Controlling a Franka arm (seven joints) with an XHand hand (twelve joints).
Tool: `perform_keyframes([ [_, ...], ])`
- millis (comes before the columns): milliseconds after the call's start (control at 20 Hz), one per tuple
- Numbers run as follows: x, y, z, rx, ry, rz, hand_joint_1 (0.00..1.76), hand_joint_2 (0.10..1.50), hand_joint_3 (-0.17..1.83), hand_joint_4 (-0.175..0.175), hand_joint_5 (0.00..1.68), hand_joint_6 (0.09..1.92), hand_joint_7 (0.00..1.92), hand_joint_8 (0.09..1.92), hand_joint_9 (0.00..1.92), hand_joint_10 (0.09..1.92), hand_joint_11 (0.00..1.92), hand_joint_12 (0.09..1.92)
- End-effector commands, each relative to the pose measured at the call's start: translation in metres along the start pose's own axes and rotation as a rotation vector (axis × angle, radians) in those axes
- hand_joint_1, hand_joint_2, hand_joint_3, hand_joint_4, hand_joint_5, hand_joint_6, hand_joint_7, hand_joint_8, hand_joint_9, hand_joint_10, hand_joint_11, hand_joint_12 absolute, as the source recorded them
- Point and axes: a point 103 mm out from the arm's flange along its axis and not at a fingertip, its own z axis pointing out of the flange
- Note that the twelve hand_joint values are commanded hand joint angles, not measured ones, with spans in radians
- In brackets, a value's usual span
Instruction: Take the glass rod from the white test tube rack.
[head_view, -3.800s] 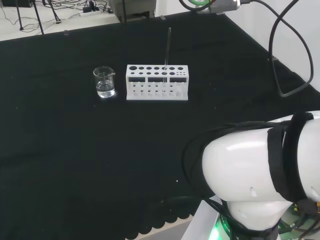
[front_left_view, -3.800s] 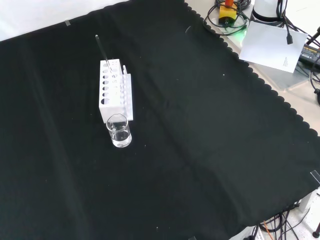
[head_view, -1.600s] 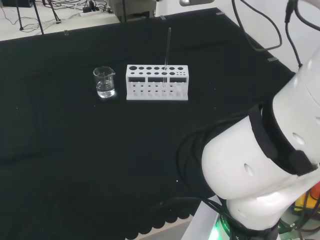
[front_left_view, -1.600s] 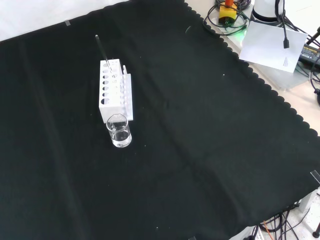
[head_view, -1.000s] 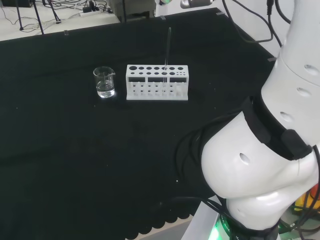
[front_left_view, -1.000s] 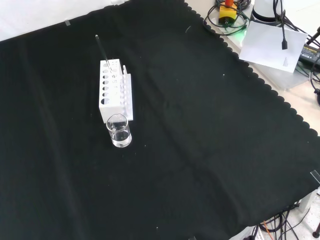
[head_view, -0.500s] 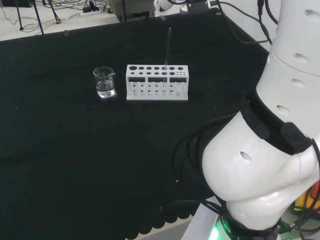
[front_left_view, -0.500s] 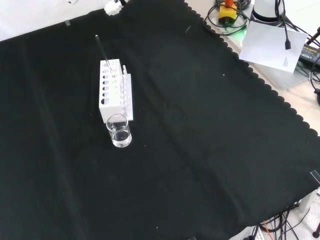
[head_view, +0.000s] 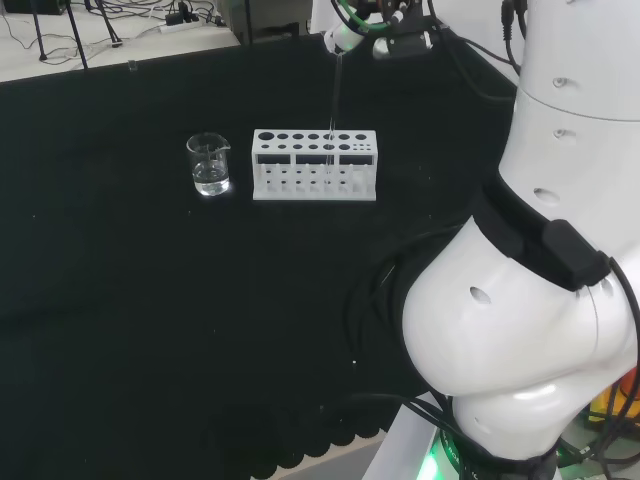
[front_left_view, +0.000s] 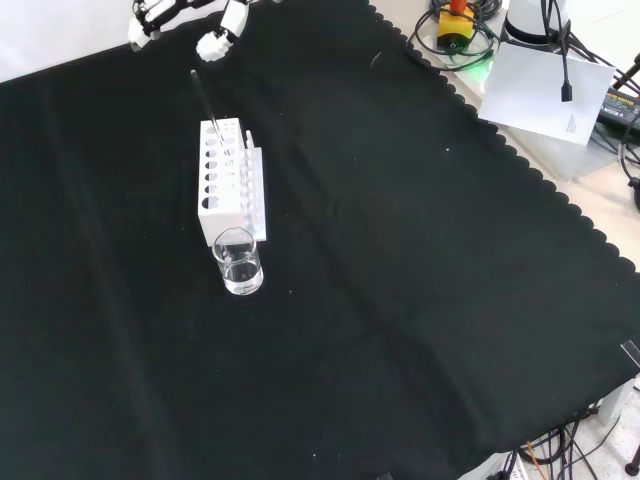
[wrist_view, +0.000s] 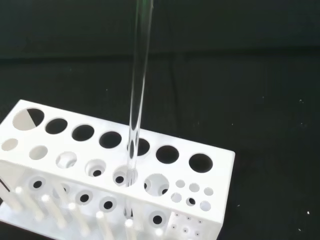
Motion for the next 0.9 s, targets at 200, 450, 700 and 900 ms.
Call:
perform_keyframes([
  [200, 0.009, 0.009, 0.026, 0.043, -0.009, -0.011, 0.60, 0.93, 0.62, -0.150, 0.28, 0.09, 0.42, 0.93, 0.65, 0.87, 0.12, 1.45],
  [450, 0.011, 0.011, 0.043, 0.064, 0.005, -0.023, 0.60, 0.94, 0.61, -0.164, 0.39, 0.09, 0.57, 0.95, 0.77, 0.89, 0.16, 1.44],
  [700, 0.012, 0.015, 0.051, 0.041, 0.009, -0.027, 0.71, 0.94, 0.59, -0.175, 0.53, 0.56, 0.92, 0.96, 1.07, 0.91, 0.34, 1.39],
  [900, 0.019, 0.013, 0.045, 0.035, 0.013, -0.026, 0.83, 0.92, 0.63, -0.175, 0.60, 0.94, 1.15, 1.03, 1.31, 1.00, 0.56, 1.34],
])
